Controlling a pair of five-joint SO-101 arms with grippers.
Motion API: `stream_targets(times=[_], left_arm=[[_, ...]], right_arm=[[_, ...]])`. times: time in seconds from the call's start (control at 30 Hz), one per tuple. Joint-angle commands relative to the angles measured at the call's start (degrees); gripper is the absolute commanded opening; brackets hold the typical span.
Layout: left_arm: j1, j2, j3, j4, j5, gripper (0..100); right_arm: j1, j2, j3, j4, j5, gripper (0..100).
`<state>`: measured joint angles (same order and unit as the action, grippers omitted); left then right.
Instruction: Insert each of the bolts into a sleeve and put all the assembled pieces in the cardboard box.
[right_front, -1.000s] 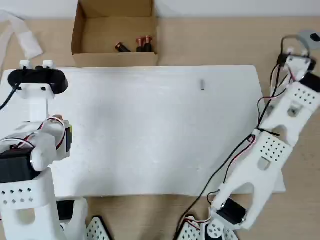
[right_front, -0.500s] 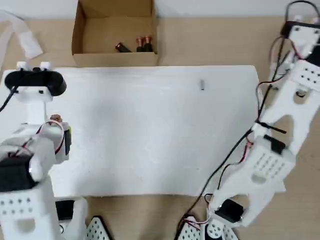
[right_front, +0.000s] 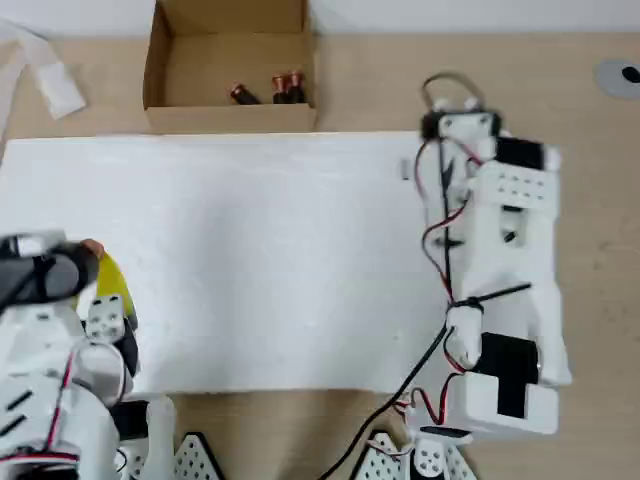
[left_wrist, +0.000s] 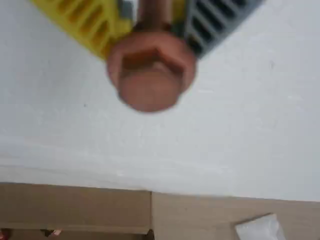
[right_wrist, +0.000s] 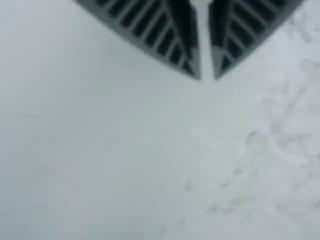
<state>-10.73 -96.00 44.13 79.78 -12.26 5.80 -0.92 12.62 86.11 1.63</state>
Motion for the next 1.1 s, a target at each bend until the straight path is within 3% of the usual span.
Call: stream_targets(times=[0.0,0.27,0.53,0.7,1.07], left_arm=[[-0.79,-8.84,8.79,-3.69,0.18,1],[0.35,-8.40,18.64,-4.92,0.18,1],[-2.37,-8.48,31.03,-12.75,0.18,1],[-2.46,-8.48,36.75,-13.36,0.18,1],[-2.37,-8.57,46.15,-13.71,0.62,1]], right_arm=[[-2.68,-3.74,3.74,-2.64,-0.26,1.0],[-7.08,-3.65,7.69,-4.75,-0.26,1.0],[-12.88,-3.65,17.45,-10.81,-0.26,1.0],[-16.48,-4.00,23.60,-14.33,-0.26,1.0],[-17.27,-3.65,31.96,-21.89,-0.26,1.0]])
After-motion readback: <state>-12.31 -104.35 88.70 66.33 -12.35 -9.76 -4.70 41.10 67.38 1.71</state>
